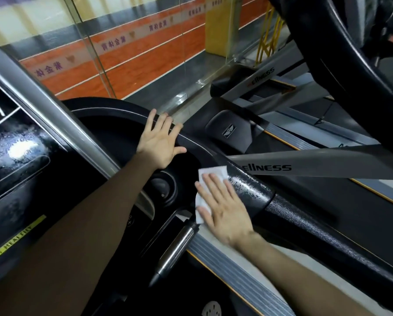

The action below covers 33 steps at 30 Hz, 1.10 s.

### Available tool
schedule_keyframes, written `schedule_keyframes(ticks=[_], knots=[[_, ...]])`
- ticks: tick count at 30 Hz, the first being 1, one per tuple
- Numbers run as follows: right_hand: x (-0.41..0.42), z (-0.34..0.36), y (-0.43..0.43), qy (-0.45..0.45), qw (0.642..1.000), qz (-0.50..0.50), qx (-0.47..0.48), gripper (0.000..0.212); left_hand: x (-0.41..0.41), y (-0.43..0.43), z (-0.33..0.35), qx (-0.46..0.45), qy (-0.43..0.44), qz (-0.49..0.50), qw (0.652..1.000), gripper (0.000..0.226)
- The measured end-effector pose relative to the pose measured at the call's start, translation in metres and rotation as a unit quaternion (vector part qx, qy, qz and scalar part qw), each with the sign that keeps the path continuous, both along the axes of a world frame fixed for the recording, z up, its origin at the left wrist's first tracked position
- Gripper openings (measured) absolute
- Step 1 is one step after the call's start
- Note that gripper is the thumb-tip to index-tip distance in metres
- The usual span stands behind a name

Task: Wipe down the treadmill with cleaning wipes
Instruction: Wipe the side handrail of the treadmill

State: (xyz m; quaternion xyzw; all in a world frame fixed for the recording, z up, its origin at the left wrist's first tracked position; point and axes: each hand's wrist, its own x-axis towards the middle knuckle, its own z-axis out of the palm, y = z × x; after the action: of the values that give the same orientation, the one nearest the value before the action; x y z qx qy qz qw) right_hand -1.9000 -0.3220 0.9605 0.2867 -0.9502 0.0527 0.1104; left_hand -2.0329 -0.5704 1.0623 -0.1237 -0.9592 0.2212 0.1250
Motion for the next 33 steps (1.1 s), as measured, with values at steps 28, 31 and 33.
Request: schedule_keyframes(ticks=[28,31,33], knots=[[0.014,-0.024,0.061,0.002,0.992,-0.124,-0.007,0.065,0.015,0.015,0.005,0.001,-0.014,0.056,0.998,0.085],[0.015,-0.028,0.077,-0.015,0.978,-0.204,-0.029,0.067,0.042,0.038,-0.014,0.097,0.0,0.046,0.994,0.076],[0.018,-0.028,0.037,0.002,0.982,-0.18,-0.051,0.067,0.068,0.05,-0.035,0.186,0.023,-0.011,0.982,0.067]])
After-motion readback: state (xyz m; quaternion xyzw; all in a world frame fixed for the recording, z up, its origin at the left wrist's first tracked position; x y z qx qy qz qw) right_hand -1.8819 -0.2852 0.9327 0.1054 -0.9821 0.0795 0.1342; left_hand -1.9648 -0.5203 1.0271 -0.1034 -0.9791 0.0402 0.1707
